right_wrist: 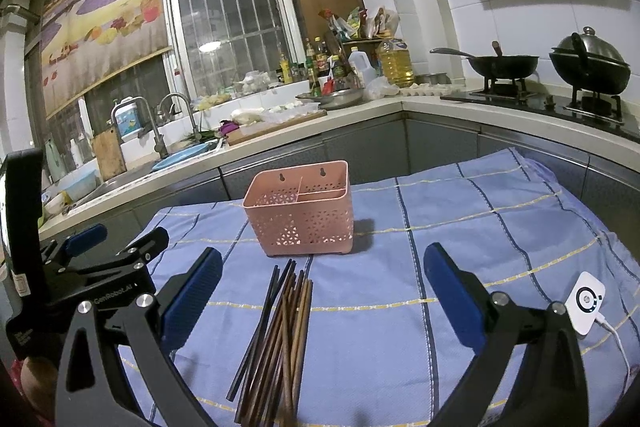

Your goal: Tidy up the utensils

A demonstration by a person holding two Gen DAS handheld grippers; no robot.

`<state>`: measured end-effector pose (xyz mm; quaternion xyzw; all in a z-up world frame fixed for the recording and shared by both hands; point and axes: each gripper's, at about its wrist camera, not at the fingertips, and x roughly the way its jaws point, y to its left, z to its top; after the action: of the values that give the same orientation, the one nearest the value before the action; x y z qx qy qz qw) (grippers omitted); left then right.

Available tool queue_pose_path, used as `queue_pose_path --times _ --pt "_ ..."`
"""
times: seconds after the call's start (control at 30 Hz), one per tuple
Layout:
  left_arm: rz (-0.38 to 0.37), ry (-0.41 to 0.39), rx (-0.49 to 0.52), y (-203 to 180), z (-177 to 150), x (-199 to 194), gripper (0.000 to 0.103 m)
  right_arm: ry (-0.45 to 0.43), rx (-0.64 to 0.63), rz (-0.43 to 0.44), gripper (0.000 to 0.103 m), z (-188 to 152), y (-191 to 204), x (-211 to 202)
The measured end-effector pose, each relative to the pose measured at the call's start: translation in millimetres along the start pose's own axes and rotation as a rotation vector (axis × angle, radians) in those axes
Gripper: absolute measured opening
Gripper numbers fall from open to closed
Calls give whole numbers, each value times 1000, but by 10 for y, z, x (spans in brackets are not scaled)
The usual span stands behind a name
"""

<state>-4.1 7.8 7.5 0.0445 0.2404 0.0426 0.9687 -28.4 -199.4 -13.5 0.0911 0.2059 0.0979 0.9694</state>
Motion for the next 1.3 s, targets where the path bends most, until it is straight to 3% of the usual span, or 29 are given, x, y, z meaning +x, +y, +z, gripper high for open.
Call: queue_pose_path --times 1.1,1.2,1.3 --pt "-11 36 12 -145 -204 163 97 56 30 7 86 -145 -79 124" --pt "-17 61 14 -149 -254 209 97 83 25 9 80 -207 -82 189" --pt "-51 133 2 -102 -351 357 97 126 -1 7 66 -298 -77 284"
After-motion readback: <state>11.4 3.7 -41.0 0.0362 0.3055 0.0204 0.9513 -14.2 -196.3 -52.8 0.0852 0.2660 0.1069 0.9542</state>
